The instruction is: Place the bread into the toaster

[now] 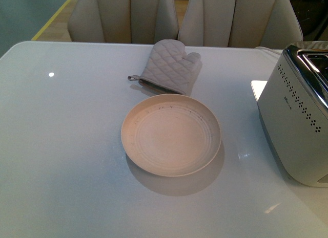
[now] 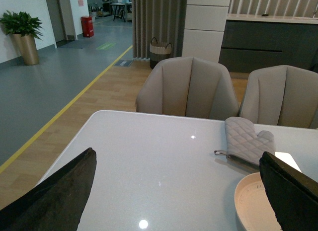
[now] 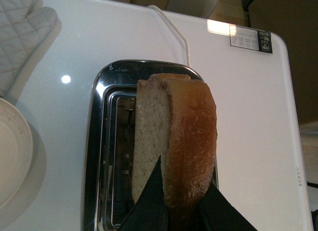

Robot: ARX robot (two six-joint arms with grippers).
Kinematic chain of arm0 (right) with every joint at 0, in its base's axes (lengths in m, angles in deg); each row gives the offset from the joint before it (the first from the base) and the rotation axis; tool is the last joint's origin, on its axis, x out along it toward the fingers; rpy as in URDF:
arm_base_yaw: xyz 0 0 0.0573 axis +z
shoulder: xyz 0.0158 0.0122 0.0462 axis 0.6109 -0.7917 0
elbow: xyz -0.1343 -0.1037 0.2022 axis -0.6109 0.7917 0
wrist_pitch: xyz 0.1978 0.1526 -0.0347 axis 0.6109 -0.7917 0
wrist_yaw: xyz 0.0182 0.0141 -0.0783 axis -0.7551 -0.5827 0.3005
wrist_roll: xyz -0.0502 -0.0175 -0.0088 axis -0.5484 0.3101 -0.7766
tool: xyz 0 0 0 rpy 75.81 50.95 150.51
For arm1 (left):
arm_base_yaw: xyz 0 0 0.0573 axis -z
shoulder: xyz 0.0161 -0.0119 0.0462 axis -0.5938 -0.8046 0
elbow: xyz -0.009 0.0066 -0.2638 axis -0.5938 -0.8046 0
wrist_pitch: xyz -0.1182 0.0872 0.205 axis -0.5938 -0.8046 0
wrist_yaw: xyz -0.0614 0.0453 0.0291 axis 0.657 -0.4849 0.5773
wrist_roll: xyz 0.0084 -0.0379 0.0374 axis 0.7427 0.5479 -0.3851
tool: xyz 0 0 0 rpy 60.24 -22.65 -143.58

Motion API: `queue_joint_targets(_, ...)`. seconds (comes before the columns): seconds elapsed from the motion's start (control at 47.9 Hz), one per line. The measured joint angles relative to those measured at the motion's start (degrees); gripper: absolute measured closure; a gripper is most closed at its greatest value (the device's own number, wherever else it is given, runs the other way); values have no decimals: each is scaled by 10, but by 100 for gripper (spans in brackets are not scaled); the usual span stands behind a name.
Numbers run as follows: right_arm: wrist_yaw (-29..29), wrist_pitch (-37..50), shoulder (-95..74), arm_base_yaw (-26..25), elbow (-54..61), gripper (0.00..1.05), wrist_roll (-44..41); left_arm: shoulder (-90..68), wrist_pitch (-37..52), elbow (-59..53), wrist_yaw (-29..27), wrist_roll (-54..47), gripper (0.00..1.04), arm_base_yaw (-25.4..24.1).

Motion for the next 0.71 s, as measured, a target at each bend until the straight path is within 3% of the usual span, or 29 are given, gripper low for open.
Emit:
queue_joint_targets(0.334, 3, -2, -30, 2, 1, 101, -2, 0, 0, 0, 0, 0, 7, 0)
queue_joint_targets(0.71, 12, -73, -70, 12, -58, 101, -2, 0, 0, 0, 0, 0, 7, 0)
